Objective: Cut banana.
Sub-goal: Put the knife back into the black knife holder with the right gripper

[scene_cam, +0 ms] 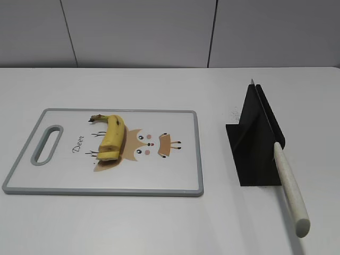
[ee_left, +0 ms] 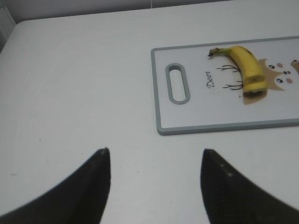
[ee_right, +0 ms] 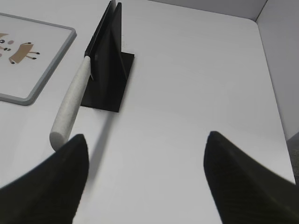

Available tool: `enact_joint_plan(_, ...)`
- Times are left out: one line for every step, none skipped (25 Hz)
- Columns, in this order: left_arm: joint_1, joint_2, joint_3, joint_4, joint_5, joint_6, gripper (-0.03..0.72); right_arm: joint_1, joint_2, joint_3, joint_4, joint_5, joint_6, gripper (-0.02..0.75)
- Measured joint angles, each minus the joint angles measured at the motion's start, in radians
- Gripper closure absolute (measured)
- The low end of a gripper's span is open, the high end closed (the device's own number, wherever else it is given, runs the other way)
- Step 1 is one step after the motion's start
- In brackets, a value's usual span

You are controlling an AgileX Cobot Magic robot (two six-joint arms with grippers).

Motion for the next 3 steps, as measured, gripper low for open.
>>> enact_joint_plan(0.000, 0.000, 0.000, 0.000, 0.000, 0.000, 0.103, 0.000, 0.000, 0.000, 0.000, 0.000, 0.000, 0.145)
enact_joint_plan(0.000, 0.000, 0.000, 0.000, 0.000, 0.000, 0.103, 0.000, 0.000, 0.000, 0.000, 0.000, 0.000, 0.145)
enact_joint_plan(0.000, 0.000, 0.000, 0.000, 0.000, 0.000, 0.103, 0.000, 0.000, 0.000, 0.000, 0.000, 0.000, 0.145)
